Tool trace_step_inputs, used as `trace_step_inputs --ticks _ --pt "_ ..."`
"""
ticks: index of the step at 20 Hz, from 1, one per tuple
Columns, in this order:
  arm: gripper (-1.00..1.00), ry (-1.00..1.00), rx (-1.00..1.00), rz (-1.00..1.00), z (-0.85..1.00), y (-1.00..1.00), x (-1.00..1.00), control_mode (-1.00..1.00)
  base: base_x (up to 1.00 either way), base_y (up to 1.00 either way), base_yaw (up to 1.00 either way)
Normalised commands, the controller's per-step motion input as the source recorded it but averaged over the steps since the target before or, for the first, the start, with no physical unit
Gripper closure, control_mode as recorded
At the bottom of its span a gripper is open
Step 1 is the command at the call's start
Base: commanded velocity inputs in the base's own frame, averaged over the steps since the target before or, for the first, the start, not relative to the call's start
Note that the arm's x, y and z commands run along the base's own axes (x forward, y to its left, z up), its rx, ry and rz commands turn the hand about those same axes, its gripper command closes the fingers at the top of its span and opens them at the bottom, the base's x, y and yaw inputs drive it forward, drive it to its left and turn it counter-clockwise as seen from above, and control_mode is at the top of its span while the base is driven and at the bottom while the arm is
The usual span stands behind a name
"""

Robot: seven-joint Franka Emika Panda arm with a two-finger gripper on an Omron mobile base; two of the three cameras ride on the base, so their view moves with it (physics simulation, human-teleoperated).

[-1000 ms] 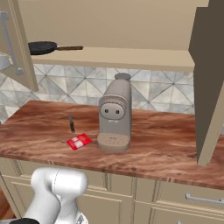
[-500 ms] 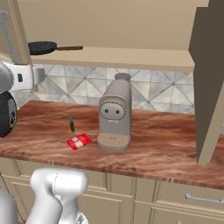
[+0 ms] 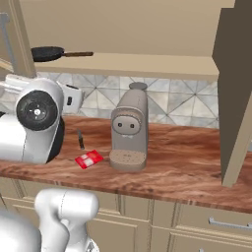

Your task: Pick the pan from the cabinet and place it on the stove. Then turn on the stove burner for the pan.

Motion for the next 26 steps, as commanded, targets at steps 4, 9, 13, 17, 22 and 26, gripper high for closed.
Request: trace_step_inputs --ticks 4,9,13,17,22,26 --pt "-1.00 0.33 0.23 0.00 0.00 -0.18 0.31 -1.00 0.00 0.00 0.00" --pt "-1.00 0.40 0.16 0.00 0.00 0.00 0.46 -1.00 0.00 0.00 0.00" --pt "-1.00 0.22 0.06 0.05 -0.20 0.22 0.42 -1.00 0.00 0.00 0.00" --pt "-1.00 0.18 0.12 0.09 -0.25 0.27 0.42 -1.00 0.00 0.00 0.00" --pt "-1.00 0.12 0.15 0.13 -0.26 0.19 0.46 -1.00 0.00 0.00 0.00" --pt "-1.00 0.09 0.14 0.15 -0.21 0.09 0.47 -1.00 0.00 0.00 0.00"
